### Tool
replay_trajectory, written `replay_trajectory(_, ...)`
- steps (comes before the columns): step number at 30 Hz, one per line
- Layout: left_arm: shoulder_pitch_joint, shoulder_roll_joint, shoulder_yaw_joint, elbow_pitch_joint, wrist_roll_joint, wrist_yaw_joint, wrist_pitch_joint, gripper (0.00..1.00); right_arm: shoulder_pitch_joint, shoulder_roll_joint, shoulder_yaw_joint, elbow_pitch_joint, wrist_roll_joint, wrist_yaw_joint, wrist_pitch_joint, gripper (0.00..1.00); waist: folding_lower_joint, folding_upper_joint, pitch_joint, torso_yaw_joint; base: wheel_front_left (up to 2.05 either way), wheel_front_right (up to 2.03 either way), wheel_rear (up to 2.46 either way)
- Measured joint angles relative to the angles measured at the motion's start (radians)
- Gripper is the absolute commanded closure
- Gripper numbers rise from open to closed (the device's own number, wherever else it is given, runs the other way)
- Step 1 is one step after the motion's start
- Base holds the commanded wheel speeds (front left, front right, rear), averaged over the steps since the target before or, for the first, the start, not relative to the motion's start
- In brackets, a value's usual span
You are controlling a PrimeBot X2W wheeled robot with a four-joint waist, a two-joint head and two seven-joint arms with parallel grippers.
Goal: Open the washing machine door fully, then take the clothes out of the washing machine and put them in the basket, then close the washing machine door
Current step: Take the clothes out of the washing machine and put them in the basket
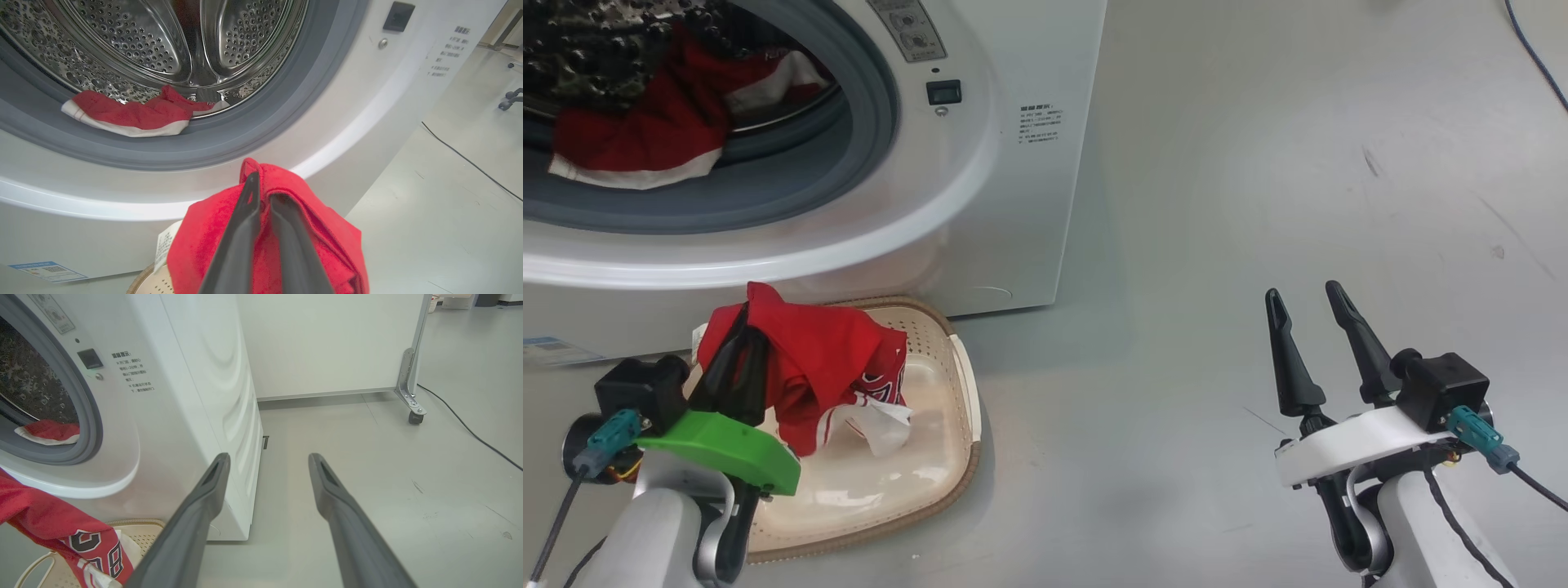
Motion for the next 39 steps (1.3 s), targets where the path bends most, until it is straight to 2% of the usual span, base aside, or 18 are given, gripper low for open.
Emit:
replay_trajectory(8, -0.044, 0.013, -0.032, 0.088, 0.033, 0.0, 0.021, 1.0, -0.036, 0.009, -0.007, -0.025, 0.0, 0.0, 0.0, 0.0, 0.0, 0.0, 0.08, -0.046, 0.0, 0.0, 0.0)
replay_trajectory(21, -0.098, 0.031, -0.007, 0.328, 0.057, 0.012, 0.035, 1.0, -0.075, 0.021, -0.027, -0.035, 0.0, 0.0, 0.0, 0.0, 0.0, 0.0, 0.187, -0.105, 0.0, 0.0, 0.0)
replay_trajectory(36, -0.14, 0.014, 0.019, 0.532, 0.022, 0.033, 0.036, 1.0, -0.084, 0.022, -0.038, -0.03, -0.01, 0.0, 0.0, 0.0, 0.0, 0.0, 0.202, -0.1, 0.0, 0.0, 0.0)
replay_trajectory(37, -0.145, 0.008, 0.022, 0.546, 0.008, 0.033, 0.046, 0.96, -0.085, 0.022, -0.038, -0.03, -0.01, 0.0, 0.0, 0.0, 0.0, 0.0, 0.202, -0.098, 0.0, 0.0, 0.0)
replay_trajectory(38, -0.148, 0.002, 0.024, 0.557, 0.001, 0.033, 0.053, 0.64, -0.086, 0.022, -0.039, -0.03, -0.01, 0.0, 0.0, 0.0, 0.0, 0.0, 0.202, -0.097, 0.0, 0.0, 0.0)
replay_trajectory(39, -0.155, -0.006, 0.022, 0.577, -0.001, 0.033, 0.056, 0.18, -0.091, 0.023, -0.041, -0.028, -0.011, 0.0, 0.0, 0.0, 0.0, 0.0, 0.201, -0.094, 0.0, 0.0, 0.0)
